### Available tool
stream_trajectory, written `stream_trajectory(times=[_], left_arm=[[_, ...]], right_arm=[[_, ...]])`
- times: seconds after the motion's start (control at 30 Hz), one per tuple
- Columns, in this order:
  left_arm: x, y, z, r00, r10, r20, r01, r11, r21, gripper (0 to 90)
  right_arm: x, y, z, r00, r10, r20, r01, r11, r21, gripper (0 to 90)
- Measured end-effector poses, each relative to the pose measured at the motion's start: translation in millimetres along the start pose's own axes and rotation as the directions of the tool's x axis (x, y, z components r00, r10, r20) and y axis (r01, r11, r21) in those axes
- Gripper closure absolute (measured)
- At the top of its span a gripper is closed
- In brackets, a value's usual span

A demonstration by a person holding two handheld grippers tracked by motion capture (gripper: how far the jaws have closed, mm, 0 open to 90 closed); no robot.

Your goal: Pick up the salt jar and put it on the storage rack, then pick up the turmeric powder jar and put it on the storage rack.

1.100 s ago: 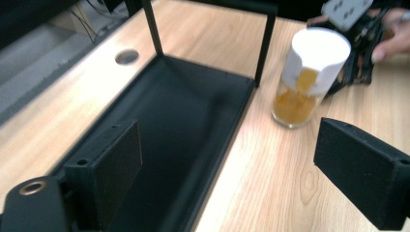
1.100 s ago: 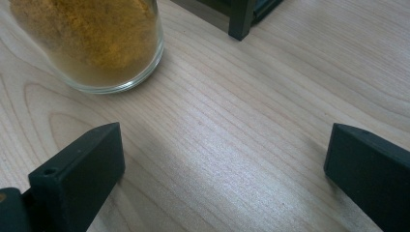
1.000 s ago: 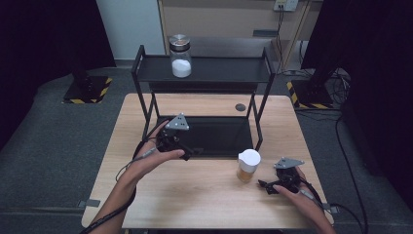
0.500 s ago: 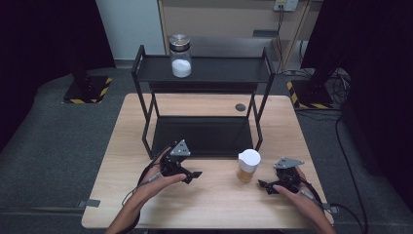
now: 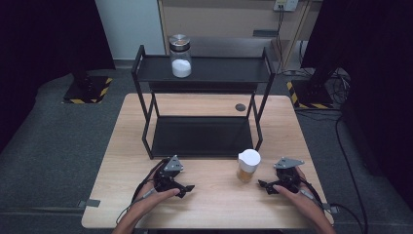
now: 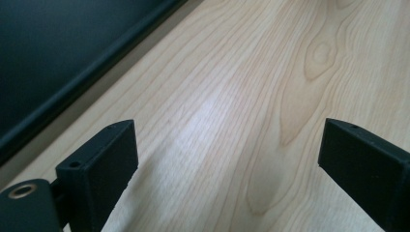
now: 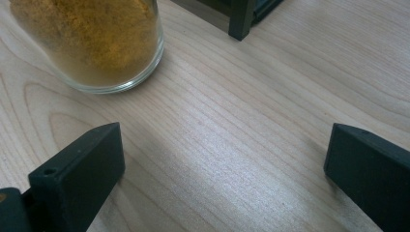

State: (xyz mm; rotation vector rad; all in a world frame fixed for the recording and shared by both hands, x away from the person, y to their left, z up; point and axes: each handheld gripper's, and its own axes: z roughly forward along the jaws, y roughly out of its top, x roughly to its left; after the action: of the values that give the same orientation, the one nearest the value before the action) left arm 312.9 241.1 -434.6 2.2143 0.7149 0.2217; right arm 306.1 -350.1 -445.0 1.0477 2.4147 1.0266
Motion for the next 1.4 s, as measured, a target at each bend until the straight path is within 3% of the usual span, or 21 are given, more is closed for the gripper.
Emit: stream_trajectory(times=[0.07,0.13,0.27,0.4,1.17,1.4], left_arm=[[0.1,-4.0,1.1,0.9998,-0.018,-0.003,0.018,0.9998,0.001,5.4],[-0.9,-3.8,3.3,0.9999,-0.005,-0.01,0.005,0.9997,0.025,5.4],[-2.0,-6.4,4.3,0.9999,0.004,-0.017,-0.003,0.9998,0.02,4.4],[-9.1,-8.2,6.7,0.9979,0.052,-0.038,-0.051,0.9983,0.027,0.8],[-12.9,-8.0,6.8,0.9978,0.042,-0.052,-0.04,0.9987,0.03,0.0],[-12.9,-8.1,6.9,0.9978,0.041,-0.052,-0.04,0.9988,0.03,0.0]], right_arm=[[0.0,0.0,0.0,1.0,0.0,0.0,0.0,1.0,0.0,1.6],[0.0,0.0,0.0,1.0,0.0,0.0,0.0,1.0,0.0,1.6],[0.0,0.0,0.0,1.0,0.0,0.0,0.0,1.0,0.0,1.7],[0.0,0.0,0.0,1.0,0.0,0.0,0.0,1.0,0.0,1.7],[0.8,-1.2,-1.0,1.0,0.003,-0.002,-0.003,1.0,-0.003,2.2],[4.8,-0.6,-6.6,0.9995,-0.018,-0.027,0.017,0.9997,-0.018,4.4]])
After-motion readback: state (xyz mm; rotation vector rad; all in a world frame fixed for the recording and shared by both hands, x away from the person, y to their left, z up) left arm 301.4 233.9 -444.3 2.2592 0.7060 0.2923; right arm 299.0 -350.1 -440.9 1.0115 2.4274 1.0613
